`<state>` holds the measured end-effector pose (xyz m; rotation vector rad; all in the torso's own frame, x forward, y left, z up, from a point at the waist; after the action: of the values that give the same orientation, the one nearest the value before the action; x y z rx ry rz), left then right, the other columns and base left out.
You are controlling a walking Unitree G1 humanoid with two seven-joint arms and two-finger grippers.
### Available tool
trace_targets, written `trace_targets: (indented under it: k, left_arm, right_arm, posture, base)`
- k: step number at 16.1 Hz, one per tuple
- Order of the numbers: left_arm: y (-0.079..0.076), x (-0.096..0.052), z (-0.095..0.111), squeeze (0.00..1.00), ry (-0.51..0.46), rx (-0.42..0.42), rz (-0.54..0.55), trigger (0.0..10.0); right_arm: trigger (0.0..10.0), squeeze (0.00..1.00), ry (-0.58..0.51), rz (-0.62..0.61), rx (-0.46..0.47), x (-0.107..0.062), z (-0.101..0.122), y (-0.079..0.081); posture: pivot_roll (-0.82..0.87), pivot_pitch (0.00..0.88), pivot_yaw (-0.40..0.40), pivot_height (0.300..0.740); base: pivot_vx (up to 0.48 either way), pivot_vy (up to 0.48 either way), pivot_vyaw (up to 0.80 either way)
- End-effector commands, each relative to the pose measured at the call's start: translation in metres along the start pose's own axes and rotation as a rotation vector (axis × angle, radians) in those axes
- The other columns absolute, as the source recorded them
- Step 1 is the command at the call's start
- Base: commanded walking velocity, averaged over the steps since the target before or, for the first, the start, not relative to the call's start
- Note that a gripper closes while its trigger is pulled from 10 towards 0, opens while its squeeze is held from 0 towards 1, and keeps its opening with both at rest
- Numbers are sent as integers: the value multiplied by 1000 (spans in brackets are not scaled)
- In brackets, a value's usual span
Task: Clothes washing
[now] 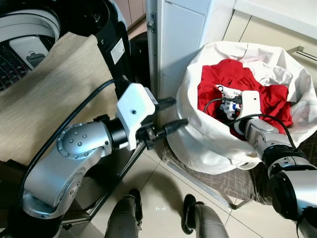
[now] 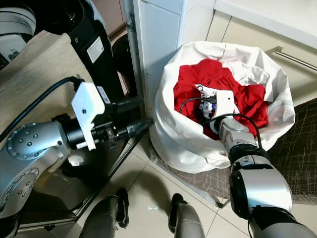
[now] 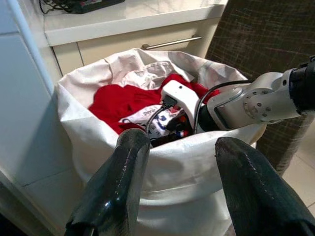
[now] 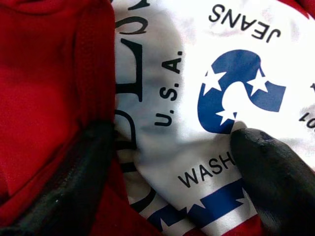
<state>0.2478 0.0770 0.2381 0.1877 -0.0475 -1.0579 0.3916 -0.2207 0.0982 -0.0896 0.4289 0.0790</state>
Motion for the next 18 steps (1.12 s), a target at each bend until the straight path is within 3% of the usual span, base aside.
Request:
trace_targets:
  k: [1,18]
  left_arm:
    - [-7,-2,0,0,0,-13,-34,10000]
    - [3,3,2,0,-4,-24,10,10000]
  right_arm:
    - [0,0,83,-9,20,-1,-24,1]
    - [0,0,41,-30,58,-3,-14,-8]
  posture:
    - [180,386,33,740]
    - [154,324,33,740]
  base:
    - [0,0,0]
    - [0,0,0]
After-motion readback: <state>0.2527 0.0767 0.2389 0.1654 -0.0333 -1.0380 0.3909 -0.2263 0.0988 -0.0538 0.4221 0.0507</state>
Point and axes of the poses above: a point about 5 cm out from each wrist's last joint towards the gripper, its own x axis pointing out of the wrist towards the gripper, its own z axis along the axis of the wrist's last joint, y = z × x, the point moved 2 cm from there along x, pointing out of the wrist towards the gripper, and after that the axes turned 6 degrees about -x, right-handed, at the moved point
